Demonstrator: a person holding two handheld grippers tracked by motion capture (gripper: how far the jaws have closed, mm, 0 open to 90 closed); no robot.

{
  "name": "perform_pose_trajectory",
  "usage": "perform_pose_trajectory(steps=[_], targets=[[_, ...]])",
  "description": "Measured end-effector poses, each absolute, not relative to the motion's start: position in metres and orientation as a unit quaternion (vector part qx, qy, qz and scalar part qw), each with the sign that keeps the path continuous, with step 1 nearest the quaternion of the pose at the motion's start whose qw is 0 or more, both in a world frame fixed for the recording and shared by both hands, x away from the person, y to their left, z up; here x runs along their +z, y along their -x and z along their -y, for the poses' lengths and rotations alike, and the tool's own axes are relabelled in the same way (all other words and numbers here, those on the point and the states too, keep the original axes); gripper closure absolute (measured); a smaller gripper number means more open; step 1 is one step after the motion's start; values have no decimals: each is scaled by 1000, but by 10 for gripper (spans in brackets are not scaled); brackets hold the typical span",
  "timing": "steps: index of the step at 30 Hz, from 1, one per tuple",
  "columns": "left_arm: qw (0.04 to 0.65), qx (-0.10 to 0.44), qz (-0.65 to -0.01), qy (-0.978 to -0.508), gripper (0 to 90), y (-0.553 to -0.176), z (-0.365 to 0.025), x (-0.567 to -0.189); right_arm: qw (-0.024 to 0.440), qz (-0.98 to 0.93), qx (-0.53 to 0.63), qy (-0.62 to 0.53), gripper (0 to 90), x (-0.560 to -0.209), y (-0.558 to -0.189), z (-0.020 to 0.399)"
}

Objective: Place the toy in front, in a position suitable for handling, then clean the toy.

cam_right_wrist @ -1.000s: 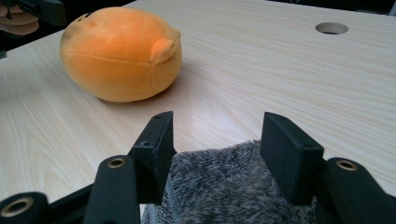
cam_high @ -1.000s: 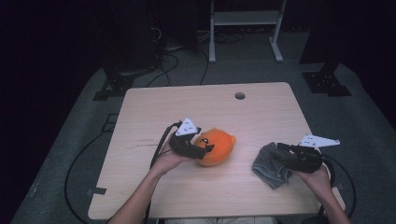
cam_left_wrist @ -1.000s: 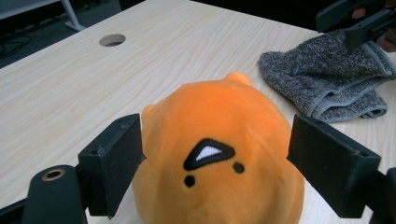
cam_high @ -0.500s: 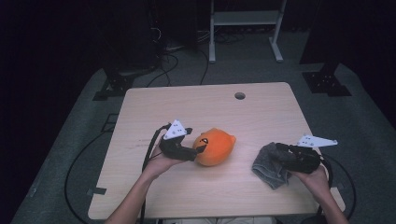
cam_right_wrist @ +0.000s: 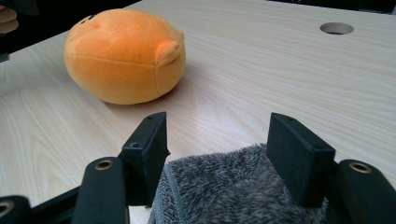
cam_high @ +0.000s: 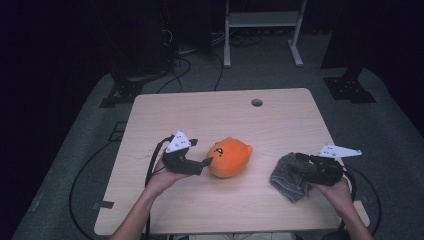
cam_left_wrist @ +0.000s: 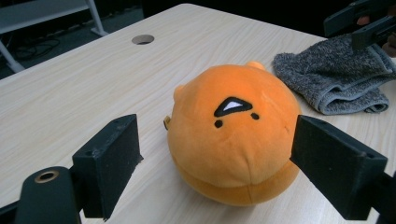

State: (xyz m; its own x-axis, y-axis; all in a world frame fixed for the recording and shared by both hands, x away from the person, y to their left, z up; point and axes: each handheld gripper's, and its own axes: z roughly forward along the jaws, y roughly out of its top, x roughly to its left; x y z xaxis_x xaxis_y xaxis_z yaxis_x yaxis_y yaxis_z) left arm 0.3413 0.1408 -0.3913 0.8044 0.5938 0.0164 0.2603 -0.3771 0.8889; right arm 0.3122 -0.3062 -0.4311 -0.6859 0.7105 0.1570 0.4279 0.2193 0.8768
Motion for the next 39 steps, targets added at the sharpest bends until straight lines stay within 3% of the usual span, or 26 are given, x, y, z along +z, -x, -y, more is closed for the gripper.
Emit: perform_pose_trajectory(steps=[39], targets=[[492, 173, -306, -797, 116, -326, -177, -417, 137, -773, 499, -368, 367, -433, -311, 304]])
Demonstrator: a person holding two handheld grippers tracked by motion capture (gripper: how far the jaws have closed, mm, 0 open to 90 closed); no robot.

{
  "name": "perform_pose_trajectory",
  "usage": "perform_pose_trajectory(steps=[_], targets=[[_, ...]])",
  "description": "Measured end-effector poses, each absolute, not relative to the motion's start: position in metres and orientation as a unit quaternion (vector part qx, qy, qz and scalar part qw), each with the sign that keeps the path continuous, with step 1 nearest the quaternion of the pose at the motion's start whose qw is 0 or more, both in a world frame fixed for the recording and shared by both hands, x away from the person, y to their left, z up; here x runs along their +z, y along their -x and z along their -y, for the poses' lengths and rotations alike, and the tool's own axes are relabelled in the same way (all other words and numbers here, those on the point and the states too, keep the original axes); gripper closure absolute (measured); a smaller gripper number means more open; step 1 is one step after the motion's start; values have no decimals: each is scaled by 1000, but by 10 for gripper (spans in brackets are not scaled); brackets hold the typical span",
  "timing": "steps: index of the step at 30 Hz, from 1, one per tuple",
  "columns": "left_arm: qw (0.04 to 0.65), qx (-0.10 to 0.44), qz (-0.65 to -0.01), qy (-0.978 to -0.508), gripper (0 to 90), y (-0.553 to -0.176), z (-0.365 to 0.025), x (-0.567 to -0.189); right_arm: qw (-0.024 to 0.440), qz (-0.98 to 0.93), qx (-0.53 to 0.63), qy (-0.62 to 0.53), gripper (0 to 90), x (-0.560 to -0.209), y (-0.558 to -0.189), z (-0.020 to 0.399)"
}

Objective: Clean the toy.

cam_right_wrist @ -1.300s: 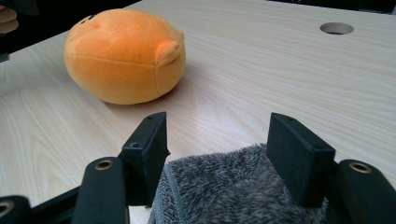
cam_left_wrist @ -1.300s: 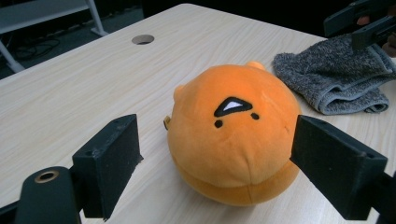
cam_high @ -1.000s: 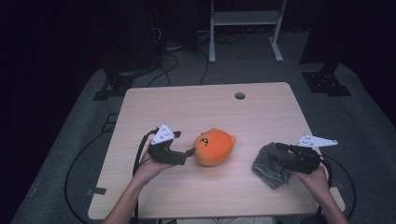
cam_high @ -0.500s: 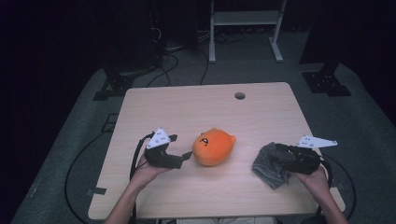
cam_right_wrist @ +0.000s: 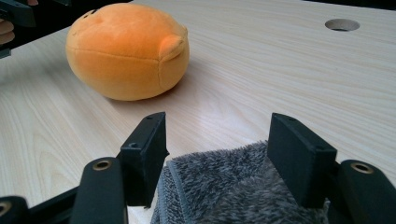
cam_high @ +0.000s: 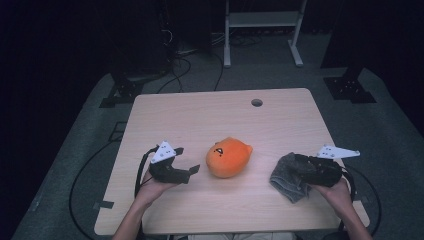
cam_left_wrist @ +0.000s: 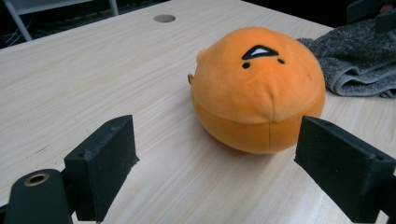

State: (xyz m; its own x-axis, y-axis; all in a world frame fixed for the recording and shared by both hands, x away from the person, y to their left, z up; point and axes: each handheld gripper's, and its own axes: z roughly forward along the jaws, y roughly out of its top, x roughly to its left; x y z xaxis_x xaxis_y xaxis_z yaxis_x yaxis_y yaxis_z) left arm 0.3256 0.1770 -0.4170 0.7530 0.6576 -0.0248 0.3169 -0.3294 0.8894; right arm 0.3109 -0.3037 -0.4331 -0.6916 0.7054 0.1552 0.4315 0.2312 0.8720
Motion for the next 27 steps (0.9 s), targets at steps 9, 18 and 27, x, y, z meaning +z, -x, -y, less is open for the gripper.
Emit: perform_pose_trajectory(steps=[9, 18, 27], targets=[[483, 179, -312, -798, 108, -325, -179, -426, 136, -772, 499, -370, 364, -435, -311, 303], [474, 198, -327, -793, 104, -321, -185, -439, 140, -771, 500, -369, 359, -439, -309, 300], [457, 208, -325, -801, 102, -322, -185, -447, 152, -766, 502, -373, 350, -441, -303, 303]])
